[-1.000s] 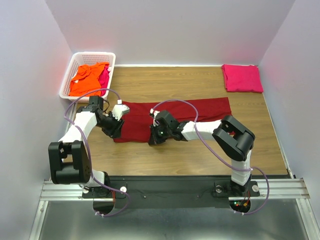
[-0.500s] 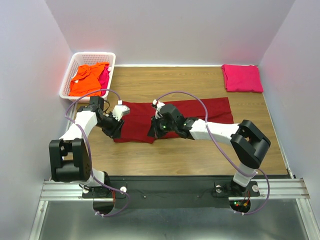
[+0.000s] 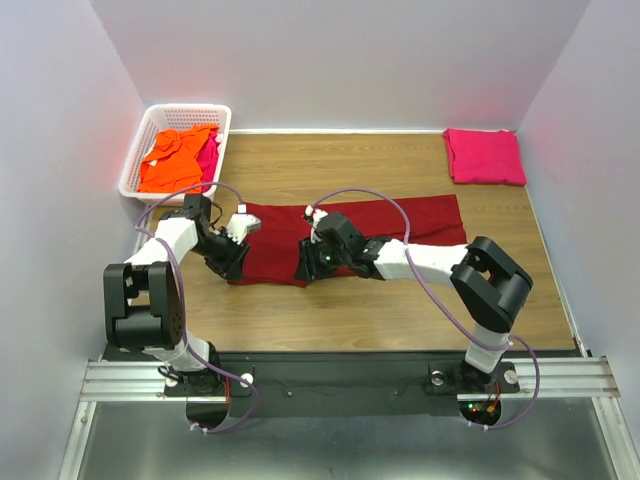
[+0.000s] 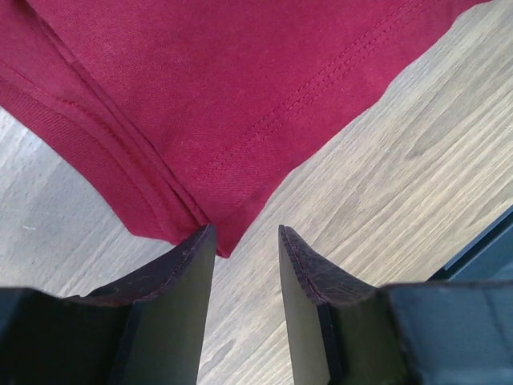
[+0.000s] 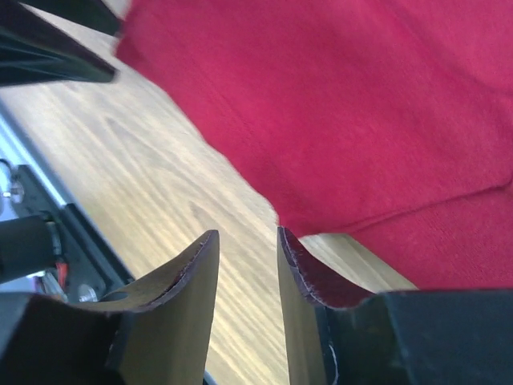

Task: Fold and stack the t-shirts
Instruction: Fold the tshirt

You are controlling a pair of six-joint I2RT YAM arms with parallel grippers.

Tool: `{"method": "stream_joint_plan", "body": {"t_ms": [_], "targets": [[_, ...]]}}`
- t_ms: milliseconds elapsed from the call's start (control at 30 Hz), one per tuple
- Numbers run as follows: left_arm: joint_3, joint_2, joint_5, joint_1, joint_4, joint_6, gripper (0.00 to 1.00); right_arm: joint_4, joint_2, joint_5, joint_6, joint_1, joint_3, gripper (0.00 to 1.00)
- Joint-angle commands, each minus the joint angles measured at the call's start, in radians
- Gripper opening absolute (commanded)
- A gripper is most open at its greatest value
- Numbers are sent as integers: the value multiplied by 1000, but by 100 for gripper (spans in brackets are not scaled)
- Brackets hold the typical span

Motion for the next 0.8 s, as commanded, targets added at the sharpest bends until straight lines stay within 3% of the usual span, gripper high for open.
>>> {"method": "stream_joint_plan", "body": {"t_ms": [0, 300, 333, 767], "targets": [[39, 8, 12, -2, -2, -7, 47, -4, 30, 32, 33, 5, -13, 41], [67, 50, 39, -2, -13, 7, 39, -59, 76, 41, 72, -7, -7, 43], [68, 50, 42, -2, -13, 9, 36, -61, 82, 41, 74, -7, -5, 46], [73, 54, 60, -2, -34, 36, 9, -73, 140, 21, 97, -13, 15, 46]]}}
